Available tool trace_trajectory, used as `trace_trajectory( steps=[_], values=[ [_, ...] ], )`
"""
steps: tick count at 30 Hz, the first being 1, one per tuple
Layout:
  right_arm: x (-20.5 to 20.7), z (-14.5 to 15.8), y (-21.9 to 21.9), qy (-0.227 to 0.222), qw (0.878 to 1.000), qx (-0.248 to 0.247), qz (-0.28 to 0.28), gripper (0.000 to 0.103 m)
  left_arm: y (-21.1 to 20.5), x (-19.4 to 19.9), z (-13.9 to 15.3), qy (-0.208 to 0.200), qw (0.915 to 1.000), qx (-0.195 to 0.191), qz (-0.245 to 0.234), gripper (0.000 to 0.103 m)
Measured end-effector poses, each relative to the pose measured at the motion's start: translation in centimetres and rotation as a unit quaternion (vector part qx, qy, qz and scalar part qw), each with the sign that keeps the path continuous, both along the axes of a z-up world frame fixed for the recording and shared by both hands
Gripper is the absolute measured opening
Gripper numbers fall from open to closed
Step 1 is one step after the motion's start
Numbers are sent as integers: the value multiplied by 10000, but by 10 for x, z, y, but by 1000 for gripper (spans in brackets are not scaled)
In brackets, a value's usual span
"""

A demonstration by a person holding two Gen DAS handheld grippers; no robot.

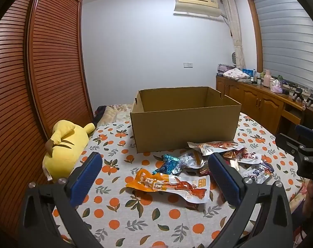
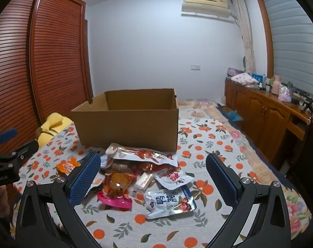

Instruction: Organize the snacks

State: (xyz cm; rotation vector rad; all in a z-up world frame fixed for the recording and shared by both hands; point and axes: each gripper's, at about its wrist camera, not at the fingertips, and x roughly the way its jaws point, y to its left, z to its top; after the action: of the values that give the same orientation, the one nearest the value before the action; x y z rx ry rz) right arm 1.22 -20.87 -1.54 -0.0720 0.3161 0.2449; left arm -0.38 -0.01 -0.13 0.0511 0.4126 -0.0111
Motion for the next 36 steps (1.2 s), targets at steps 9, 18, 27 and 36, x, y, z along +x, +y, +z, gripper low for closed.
trace_trajectory(
  steps=[9,18,27,36],
  values=[
    [1,-1,0,-17,10000,-11,-6,103,2,0,3,-7,10000,19,-10,103],
    [0,1,0,-26,10000,-7,19,103,4,1,8,-3,10000,10,-30,103],
    [-1,0,0,-31,10000,2,19,103,3,0,7,-15,10000,16,-25,103],
    [-1,0,0,-36,10000,4,23,103,2,-2,7,-21,10000,30,-34,103]
  ],
)
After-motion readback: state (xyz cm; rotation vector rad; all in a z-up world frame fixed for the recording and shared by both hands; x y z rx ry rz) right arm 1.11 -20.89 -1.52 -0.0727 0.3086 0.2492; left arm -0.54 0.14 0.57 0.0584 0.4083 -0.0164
